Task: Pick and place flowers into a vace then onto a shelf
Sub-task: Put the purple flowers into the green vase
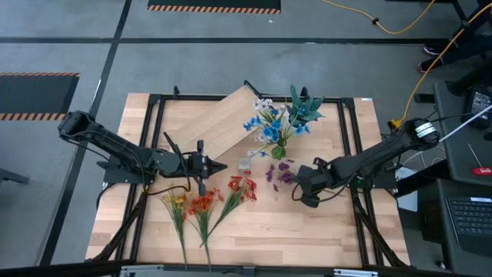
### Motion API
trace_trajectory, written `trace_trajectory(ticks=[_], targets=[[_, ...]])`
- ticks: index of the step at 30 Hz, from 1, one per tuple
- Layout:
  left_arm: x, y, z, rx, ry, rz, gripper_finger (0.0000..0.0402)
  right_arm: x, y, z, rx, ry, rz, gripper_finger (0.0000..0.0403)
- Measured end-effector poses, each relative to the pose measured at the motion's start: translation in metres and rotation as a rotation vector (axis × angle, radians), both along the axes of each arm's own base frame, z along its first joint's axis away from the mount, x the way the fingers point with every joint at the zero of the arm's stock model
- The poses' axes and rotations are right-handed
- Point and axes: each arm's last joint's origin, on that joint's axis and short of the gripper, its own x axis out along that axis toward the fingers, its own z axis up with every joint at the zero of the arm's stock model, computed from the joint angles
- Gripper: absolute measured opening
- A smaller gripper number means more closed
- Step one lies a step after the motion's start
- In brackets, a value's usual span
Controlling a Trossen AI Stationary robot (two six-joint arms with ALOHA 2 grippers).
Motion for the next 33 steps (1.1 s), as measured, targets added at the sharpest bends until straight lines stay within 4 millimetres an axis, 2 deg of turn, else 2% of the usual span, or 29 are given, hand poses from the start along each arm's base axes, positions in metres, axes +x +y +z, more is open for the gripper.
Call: trace_trajectory(ticks=[7, 20, 28, 33], targets=[[0.0, 0.0, -0.001, 0.003, 0.009, 0.001, 0.0003, -0.009, -0.004, 0.03, 0.028, -0.146, 0.023, 0.0012], [0.0, 0.0, -0.002, 0.006, 0.019, 0.0, 0.0003, -0.04, -0.021, 0.082, -0.077, -0.496, 0.103, 0.0011], [0.0, 0.0, -0.002, 0.006, 0.019, 0.0, 0.0003, -0.038, -0.021, 0.105, -0.157, -0.759, 0.268, 0.0011], [0.0, 0.0, -0.002, 0.006, 0.019, 0.0, 0.0003, -0.034, -0.025, 0.106, -0.228, -0.912, 0.3, 0.0011]])
